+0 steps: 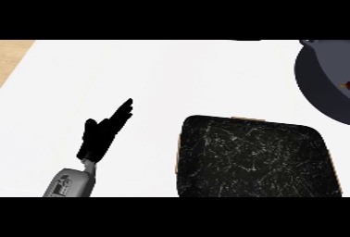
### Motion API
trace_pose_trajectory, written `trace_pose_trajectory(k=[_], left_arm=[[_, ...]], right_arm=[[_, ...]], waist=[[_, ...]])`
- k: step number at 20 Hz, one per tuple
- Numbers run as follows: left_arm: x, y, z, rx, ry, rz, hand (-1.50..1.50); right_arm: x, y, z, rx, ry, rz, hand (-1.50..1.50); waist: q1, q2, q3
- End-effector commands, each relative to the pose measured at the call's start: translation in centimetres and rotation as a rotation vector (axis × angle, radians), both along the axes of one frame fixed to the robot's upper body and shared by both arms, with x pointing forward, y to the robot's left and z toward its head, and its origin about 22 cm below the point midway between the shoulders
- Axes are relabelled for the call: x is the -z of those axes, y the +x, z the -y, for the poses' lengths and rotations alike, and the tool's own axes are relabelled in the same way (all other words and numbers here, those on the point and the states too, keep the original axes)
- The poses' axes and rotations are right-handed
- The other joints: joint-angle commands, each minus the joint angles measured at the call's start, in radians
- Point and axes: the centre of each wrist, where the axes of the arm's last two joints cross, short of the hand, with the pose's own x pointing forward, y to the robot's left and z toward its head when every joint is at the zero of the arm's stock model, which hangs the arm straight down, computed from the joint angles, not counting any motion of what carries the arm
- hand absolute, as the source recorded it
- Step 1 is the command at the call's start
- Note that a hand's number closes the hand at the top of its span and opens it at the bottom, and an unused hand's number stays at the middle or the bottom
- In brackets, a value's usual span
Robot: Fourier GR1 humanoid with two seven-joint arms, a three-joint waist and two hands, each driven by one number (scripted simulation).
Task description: Pick the pear from the tray and place it in the pot
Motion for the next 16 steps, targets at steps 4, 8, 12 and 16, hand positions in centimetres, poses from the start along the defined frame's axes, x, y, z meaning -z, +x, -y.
trace_pose_trajectory(k=[4, 8, 12, 16], left_arm=[[0.1, 0.1, -1.1, -0.024, 0.003, -0.028, 0.00], [0.3, 0.4, -0.7, -0.036, -0.002, -0.029, 0.00], [0.3, -0.2, -1.0, -0.050, -0.009, -0.032, 0.00], [0.4, -0.3, -2.2, -0.040, 0.002, -0.023, 0.00]], right_arm=[[3.1, 1.6, -2.9, -0.032, 0.098, -0.079, -1.50], [1.3, 3.0, -4.2, -0.058, 0.487, 0.122, -1.50], [0.7, 2.8, -3.6, -0.007, 0.784, 0.228, -1.50], [-1.6, 1.9, -1.3, 0.168, 0.968, 0.393, -1.50]], waist=[[-0.024, 0.001, 0.006], [-0.039, 0.001, 0.007], [-0.040, -0.006, 0.007], [-0.033, 0.003, 0.006]])
